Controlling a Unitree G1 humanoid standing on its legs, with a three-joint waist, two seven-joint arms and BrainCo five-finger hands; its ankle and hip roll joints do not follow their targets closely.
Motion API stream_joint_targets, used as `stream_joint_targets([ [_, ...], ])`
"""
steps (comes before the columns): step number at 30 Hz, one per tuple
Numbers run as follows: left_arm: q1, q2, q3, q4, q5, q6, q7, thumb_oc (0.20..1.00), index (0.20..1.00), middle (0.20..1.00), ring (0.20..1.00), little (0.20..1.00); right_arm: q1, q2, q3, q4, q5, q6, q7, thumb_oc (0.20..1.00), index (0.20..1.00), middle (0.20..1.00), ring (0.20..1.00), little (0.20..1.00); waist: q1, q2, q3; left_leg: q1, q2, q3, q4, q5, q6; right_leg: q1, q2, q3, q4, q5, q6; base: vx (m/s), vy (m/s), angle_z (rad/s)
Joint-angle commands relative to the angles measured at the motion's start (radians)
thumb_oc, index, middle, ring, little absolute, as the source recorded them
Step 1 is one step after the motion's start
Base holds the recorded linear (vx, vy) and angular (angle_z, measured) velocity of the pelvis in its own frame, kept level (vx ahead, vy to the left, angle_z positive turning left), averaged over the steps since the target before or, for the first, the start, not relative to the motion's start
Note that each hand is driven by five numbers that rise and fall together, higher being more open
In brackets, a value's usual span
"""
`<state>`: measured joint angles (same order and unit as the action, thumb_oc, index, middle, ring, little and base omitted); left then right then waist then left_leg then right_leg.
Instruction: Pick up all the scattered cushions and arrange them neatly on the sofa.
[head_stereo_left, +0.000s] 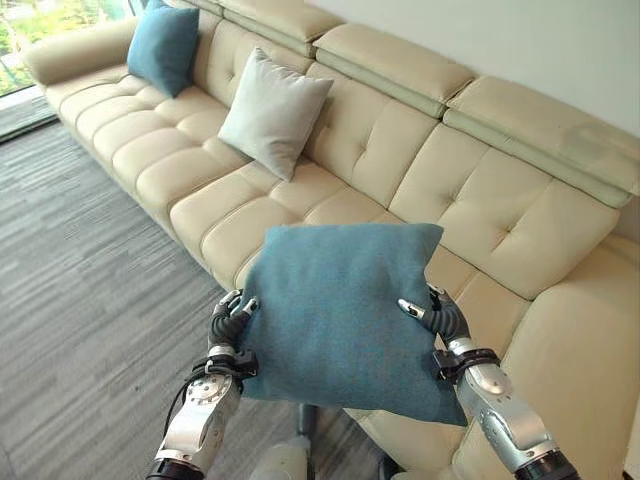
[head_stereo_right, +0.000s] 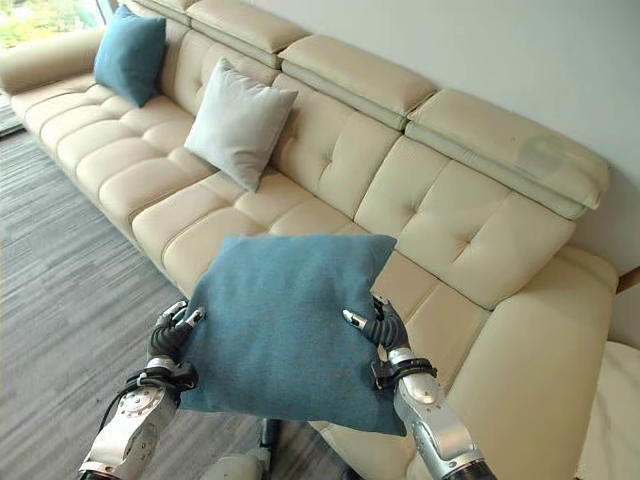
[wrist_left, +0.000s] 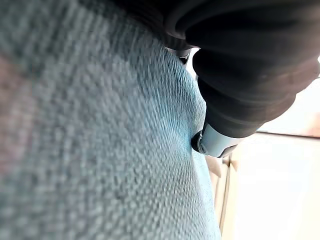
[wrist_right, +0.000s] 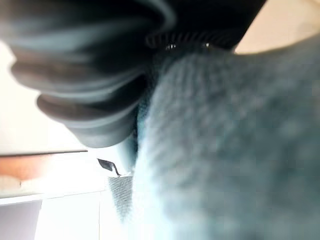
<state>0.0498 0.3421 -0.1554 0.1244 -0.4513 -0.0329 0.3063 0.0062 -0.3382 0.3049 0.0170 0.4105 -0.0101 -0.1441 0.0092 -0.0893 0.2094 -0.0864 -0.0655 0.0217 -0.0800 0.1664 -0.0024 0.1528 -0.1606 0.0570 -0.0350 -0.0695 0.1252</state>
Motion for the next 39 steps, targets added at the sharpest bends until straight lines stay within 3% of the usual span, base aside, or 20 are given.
stream_joint_targets([
  [1, -0.076, -0.039, -0.074, -0.08, 0.024, -0.084, -0.047, 0.2, 0.2, 0.2, 0.2, 0.2, -0.07, 0.027, 0.027, -0.087, -0.036, -0.068, 0.034, 0.2, 0.2, 0.2, 0.2, 0.2, -0.032, -0.002, -0.075, 0.045, 0.098, 0.037, 0.002, -0.123, -0.024, -0.067, 0.073, 0.006, 0.05, -0.035, -0.018, 0.01, 0.131, -0.66],
  [3, -0.092, -0.037, -0.073, -0.072, 0.019, -0.084, -0.038, 0.2, 0.2, 0.2, 0.2, 0.2, -0.073, 0.039, 0.032, -0.085, -0.045, -0.068, 0.028, 0.2, 0.2, 0.2, 0.2, 0.2, -0.037, 0.005, -0.068, 0.063, 0.105, 0.095, -0.004, -0.14, -0.013, -0.103, 0.059, -0.01, 0.1, -0.032, -0.005, -0.02, 0.147, -0.72],
  [4, -0.091, -0.031, -0.062, -0.075, 0.014, -0.085, -0.034, 0.2, 0.2, 0.2, 0.2, 0.2, -0.078, 0.051, 0.045, -0.088, -0.049, -0.066, 0.032, 0.2, 0.2, 0.2, 0.2, 0.2, -0.032, 0.009, -0.058, 0.082, 0.114, 0.149, -0.007, -0.154, -0.015, -0.134, 0.033, -0.098, 0.141, -0.019, 0.01, -0.05, 0.098, -0.91],
  [5, -0.091, -0.031, -0.061, -0.074, 0.014, -0.085, -0.034, 0.2, 0.2, 0.2, 0.2, 0.2, -0.078, 0.051, 0.044, -0.088, -0.049, -0.065, 0.032, 0.2, 0.2, 0.2, 0.2, 0.2, -0.031, 0.01, -0.06, 0.079, 0.116, 0.15, -0.007, -0.152, -0.016, -0.138, 0.034, -0.096, 0.139, -0.015, 0.009, -0.08, 0.053, -1.1],
  [6, -0.088, -0.029, -0.05, -0.077, 0.009, -0.089, -0.029, 0.2, 0.2, 0.2, 0.2, 0.2, -0.082, 0.057, 0.05, -0.085, -0.048, -0.064, 0.032, 0.2, 0.2, 0.2, 0.2, 0.2, -0.024, 0.012, -0.058, 0.086, 0.124, 0.182, -0.007, -0.159, -0.021, -0.151, 0.011, -0.179, 0.145, 0.0, 0.016, -0.05, 0.006, -1.42],
  [7, -0.088, -0.029, -0.05, -0.077, 0.009, -0.089, -0.029, 0.2, 0.2, 0.2, 0.2, 0.2, -0.083, 0.057, 0.051, -0.085, -0.048, -0.064, 0.032, 0.2, 0.2, 0.2, 0.2, 0.2, -0.026, 0.012, -0.058, 0.086, 0.124, 0.18, -0.007, -0.159, -0.021, -0.151, 0.01, -0.181, 0.145, -0.001, 0.016, -0.1, 0.036, -1.2],
  [8, -0.085, -0.03, -0.03, -0.081, 0.003, -0.09, -0.025, 0.2, 0.2, 0.2, 0.2, 0.2, -0.09, 0.067, 0.062, -0.083, -0.054, -0.059, 0.034, 0.2, 0.2, 0.2, 0.2, 0.2, -0.02, 0.017, -0.053, 0.105, 0.139, 0.253, -0.007, -0.168, -0.03, -0.17, -0.035, -0.359, 0.147, 0.022, 0.011, -0.09, 0.038, -1.1],
  [9, -0.083, -0.031, -0.022, -0.087, 0.005, -0.09, -0.027, 0.2, 0.2, 0.2, 0.2, 0.2, -0.096, 0.07, 0.065, -0.083, -0.058, -0.058, 0.034, 0.2, 0.2, 0.2, 0.2, 0.2, -0.021, 0.017, -0.05, 0.12, 0.148, 0.296, -0.007, -0.174, -0.034, -0.178, -0.051, -0.444, 0.141, 0.036, 0.008, -0.04, 0.031, -0.93],
  [13, -0.084, -0.035, -0.006, -0.083, 0.01, -0.089, -0.027, 0.2, 0.2, 0.2, 0.2, 0.2, -0.099, 0.07, 0.072, -0.08, -0.06, -0.054, 0.035, 0.2, 0.2, 0.2, 0.2, 0.2, -0.031, 0.022, -0.048, 0.164, 0.182, 0.379, -0.004, -0.202, -0.049, -0.225, -0.07, -0.584, 0.102, 0.068, 0.017, 0.03, -0.061, -1.22],
  [20, -0.084, -0.064, -0.031, -0.07, 0.024, -0.091, -0.034, 0.2, 0.2, 0.2, 0.2, 0.2, -0.05, 0.038, 0.058, -0.106, -0.035, -0.068, 0.023, 0.2, 0.2, 0.2, 0.2, 0.2, -0.069, 0.021, -0.071, 0.212, 0.201, 0.399, 0.029, -0.227, -0.069, -0.157, -0.028, -0.539, 0.008, 0.083, 0.004, 0.14, -0.158, -0.42],
  [23, -0.09, -0.07, -0.035, -0.075, 0.014, -0.093, -0.027, 0.2, 0.2, 0.2, 0.2, 0.2, -0.052, 0.024, 0.063, -0.125, -0.017, -0.072, 0.03, 0.2, 0.2, 0.2, 0.2, 0.2, -0.08, 0.019, -0.061, 0.168, 0.24, 0.394, 0.206, -0.269, -0.092, -0.141, -0.006, -0.503, 0.01, 0.051, -0.026, 0.09, -0.172, -0.06],
  [24, -0.089, -0.073, -0.035, -0.083, 0.005, -0.101, -0.013, 0.2, 0.2, 0.2, 0.2, 0.2, -0.061, 0.015, 0.073, -0.123, -0.011, -0.073, 0.023, 0.2, 0.2, 0.2, 0.2, 0.2, -0.07, 0.017, -0.046, 0.118, 0.261, 0.342, 0.347, -0.273, -0.1, -0.125, 0.011, -0.475, 0.003, 0.028, -0.05, 0.09, -0.151, -0.15],
  [25, -0.09, -0.073, -0.035, -0.083, 0.005, -0.101, -0.013, 0.2, 0.2, 0.2, 0.2, 0.2, -0.061, 0.015, 0.073, -0.123, -0.011, -0.073, 0.023, 0.2, 0.2, 0.2, 0.2, 0.2, -0.071, 0.019, -0.045, 0.114, 0.265, 0.34, 0.355, -0.276, -0.103, -0.125, 0.013, -0.477, 0.003, 0.027, -0.052, 0.09, -0.099, -0.47],
  [26, -0.09, -0.077, -0.032, -0.087, 0.004, -0.106, -0.001, 0.2, 0.2, 0.2, 0.2, 0.2, -0.065, 0.013, 0.077, -0.12, -0.009, -0.074, 0.019, 0.2, 0.2, 0.2, 0.2, 0.2, -0.061, 0.021, -0.039, 0.088, 0.254, 0.283, 0.374, -0.268, -0.104, -0.117, 0.025, -0.462, -0.005, 0.015, -0.06, 0.04, -0.007, -0.67],
  [27, -0.087, -0.085, -0.029, -0.09, 0.002, -0.109, 0.008, 0.2, 0.2, 0.2, 0.2, 0.2, -0.07, 0.01, 0.084, -0.12, -0.009, -0.07, 0.023, 0.2, 0.2, 0.2, 0.2, 0.2, -0.054, 0.011, -0.034, 0.045, 0.233, 0.239, 0.346, -0.262, -0.089, -0.113, 0.014, -0.455, -0.011, 0.022, -0.061, 0.1, 0.026, -0.66],
  [29, -0.08, -0.088, -0.027, -0.094, 0.004, -0.109, 0.014, 0.2, 0.2, 0.2, 0.2, 0.2, -0.07, 0.009, 0.087, -0.118, -0.009, -0.068, 0.023, 0.2, 0.2, 0.2, 0.2, 0.2, -0.05, 0.01, -0.036, 0.041, 0.233, 0.225, 0.309, -0.252, -0.09, -0.106, 0.013, -0.448, -0.011, 0.021, -0.054, 0.1, 0.049, -0.21],
  [33, -0.066, -0.09, -0.016, -0.109, 0.005, -0.113, 0.037, 0.2, 0.2, 0.2, 0.2, 0.2, -0.079, 0.009, 0.099, -0.111, -0.007, -0.075, 0.013, 0.2, 0.2, 0.2, 0.2, 0.2, -0.017, 0.029, -0.026, 0.004, 0.271, 0.121, 0.137, -0.123, -0.116, -0.077, 0.029, -0.399, 0.003, -0.004, -0.044, 0.17, 0.103, -0.2],
  [36, -0.074, -0.094, -0.018, -0.109, -0.002, -0.128, 0.063, 0.2, 0.2, 0.2, 0.2, 0.2, -0.088, 0.013, 0.103, -0.105, -0.003, -0.081, -0.001, 0.2, 0.2, 0.2, 0.2, 0.2, 0.003, 0.043, -0.017, -0.033, 0.279, 0.034, 0.066, -0.08, -0.131, -0.059, 0.033, -0.362, 0.019, -0.032, -0.04, 0.18, 0.124, -0.7],
  [37, -0.069, -0.097, -0.025, -0.112, -0.005, -0.13, 0.063, 0.2, 0.2, 0.2, 0.2, 0.2, -0.087, 0.013, 0.109, -0.109, 0.001, -0.08, 0.003, 0.2, 0.2, 0.2, 0.2, 0.2, 0.005, 0.063, -0.026, -0.004, 0.279, 0.029, 0.025, -0.065, -0.139, -0.049, 0.039, -0.352, 0.026, -0.043, -0.036, 0.17, 0.136, -0.42],
  [39, -0.063, -0.099, -0.029, -0.114, -0.005, -0.128, 0.062, 0.2, 0.2, 0.2, 0.2, 0.2, -0.085, 0.014, 0.112, -0.111, 0.001, -0.083, -0.001, 0.2, 0.2, 0.2, 0.2, 0.2, 0.01, 0.071, -0.03, 0.011, 0.276, 0.029, 0.014, -0.066, -0.139, -0.043, 0.036, -0.347, 0.025, -0.043, -0.033, 0.13, 0.131, -0.07],
])
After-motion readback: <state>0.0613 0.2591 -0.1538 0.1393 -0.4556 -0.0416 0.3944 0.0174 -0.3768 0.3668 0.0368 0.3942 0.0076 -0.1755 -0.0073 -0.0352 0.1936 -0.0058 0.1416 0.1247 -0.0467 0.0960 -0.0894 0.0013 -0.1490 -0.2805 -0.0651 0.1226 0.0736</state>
